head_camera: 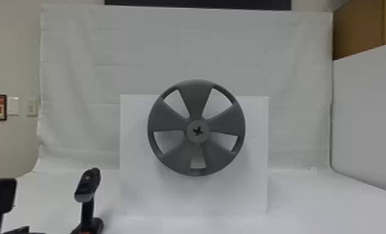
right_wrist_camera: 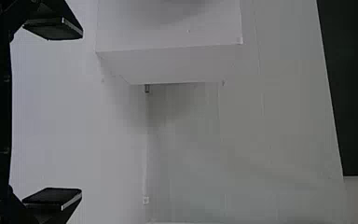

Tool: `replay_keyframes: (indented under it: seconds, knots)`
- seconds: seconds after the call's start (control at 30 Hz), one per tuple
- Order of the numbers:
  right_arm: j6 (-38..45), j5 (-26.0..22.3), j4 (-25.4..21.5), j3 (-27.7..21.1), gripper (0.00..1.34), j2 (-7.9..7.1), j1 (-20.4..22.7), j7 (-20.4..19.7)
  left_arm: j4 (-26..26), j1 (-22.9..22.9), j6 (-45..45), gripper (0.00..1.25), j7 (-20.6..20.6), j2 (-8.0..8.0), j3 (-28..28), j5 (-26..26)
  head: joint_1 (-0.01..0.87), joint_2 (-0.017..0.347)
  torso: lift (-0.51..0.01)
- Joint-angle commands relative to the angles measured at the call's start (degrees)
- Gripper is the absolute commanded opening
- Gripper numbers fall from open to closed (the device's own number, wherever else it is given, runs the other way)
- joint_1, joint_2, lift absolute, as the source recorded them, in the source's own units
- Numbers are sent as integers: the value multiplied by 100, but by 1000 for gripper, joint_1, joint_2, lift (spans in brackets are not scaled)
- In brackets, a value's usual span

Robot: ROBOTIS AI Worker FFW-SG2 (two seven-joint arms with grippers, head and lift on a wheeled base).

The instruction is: Grasp the drill and bring into the middle of wheel

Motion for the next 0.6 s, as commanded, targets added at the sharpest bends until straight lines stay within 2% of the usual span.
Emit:
replay_keyframes:
  seconds: [0.0,0.57]
  knots:
    - [17,0,0,-1,1227,-1,1,0,0,-10,26,1131,0,20,0,-9,0,0,-406]
    - [52,0,0,43,1227,-19,-16,0,0,-18,44,1131,0,20,-53,-88,0,0,-406]
